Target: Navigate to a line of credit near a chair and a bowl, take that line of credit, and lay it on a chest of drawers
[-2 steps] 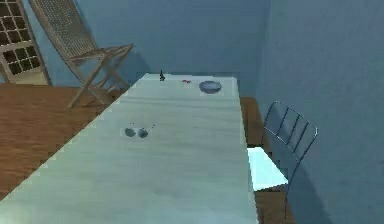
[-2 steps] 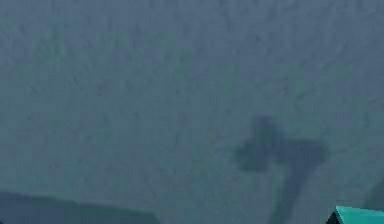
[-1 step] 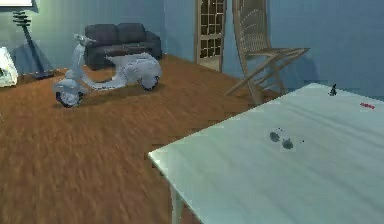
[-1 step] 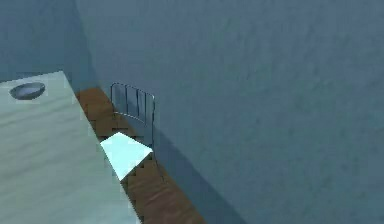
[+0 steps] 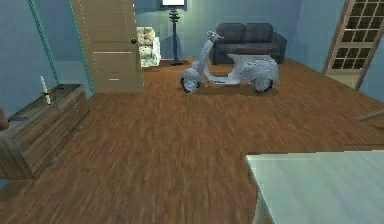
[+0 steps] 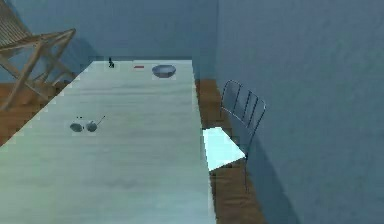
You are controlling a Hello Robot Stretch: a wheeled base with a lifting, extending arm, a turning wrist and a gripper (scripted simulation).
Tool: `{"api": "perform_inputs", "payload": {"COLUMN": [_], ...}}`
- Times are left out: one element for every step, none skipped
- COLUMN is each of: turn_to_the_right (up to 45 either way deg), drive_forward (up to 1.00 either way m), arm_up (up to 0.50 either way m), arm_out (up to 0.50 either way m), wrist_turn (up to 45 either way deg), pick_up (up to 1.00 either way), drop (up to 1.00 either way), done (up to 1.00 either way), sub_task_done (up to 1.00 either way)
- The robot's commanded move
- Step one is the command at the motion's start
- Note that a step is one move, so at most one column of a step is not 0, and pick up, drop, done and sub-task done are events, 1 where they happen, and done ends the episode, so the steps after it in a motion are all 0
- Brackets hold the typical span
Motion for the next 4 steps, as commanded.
{"api": "perform_inputs", "payload": {"turn_to_the_right": [0.0, 30.0, 3.0, -45.0], "drive_forward": [1.0, 0.0, 0.0, 0.0], "arm_up": [0.0, 0.0, 0.0, 0.0], "arm_out": [0.0, 0.0, 0.0, 0.0], "wrist_turn": [0.0, 0.0, 0.0, 0.0], "pick_up": [0.0, 0.0, 0.0, 0.0], "drop": [0.0, 0.0, 0.0, 0.0], "done": [0.0, 0.0, 0.0, 0.0], "sub_task_done": [0.0, 0.0, 0.0, 0.0]}}
